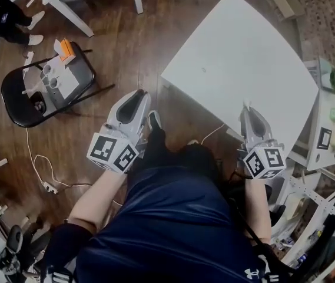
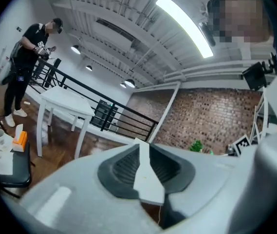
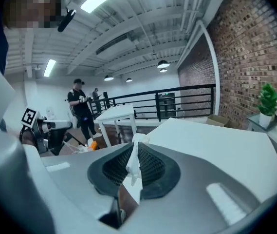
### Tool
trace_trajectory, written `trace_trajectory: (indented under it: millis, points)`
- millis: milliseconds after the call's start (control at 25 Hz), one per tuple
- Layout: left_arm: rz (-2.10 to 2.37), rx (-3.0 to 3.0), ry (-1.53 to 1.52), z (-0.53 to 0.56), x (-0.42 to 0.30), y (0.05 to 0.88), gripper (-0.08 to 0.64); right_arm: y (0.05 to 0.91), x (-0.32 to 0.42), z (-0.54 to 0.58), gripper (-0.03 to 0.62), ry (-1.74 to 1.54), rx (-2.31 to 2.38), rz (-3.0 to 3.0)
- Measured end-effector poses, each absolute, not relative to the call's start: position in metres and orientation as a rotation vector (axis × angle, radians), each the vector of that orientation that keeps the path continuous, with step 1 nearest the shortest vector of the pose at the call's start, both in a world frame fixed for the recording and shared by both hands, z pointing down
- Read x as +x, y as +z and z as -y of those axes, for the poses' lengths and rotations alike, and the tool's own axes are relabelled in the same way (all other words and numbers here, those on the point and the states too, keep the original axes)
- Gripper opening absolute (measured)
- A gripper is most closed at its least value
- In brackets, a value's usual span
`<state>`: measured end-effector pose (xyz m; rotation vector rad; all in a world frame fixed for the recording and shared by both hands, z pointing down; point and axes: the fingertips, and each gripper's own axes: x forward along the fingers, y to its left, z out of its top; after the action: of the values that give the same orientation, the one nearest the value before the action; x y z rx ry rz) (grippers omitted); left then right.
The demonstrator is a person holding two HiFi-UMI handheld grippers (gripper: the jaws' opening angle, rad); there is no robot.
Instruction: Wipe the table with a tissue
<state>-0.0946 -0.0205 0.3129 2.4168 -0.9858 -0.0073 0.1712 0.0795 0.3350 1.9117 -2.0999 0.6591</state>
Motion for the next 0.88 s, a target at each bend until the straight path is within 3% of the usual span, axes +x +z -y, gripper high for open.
trace_trajectory:
  millis: [520, 880]
  points:
    - [1.154, 2.307, 0.151, 0.06, -0.072, 0.357, 0.061, 0.466, 0.138, 0.011, 0.028, 0.527, 1.0, 2.012]
    - [1.145, 2.269, 0.263, 0.062, -0.06, 0.407, 0.081, 0.511, 0.157, 0.025, 0.028, 0.54, 0.85, 1.873]
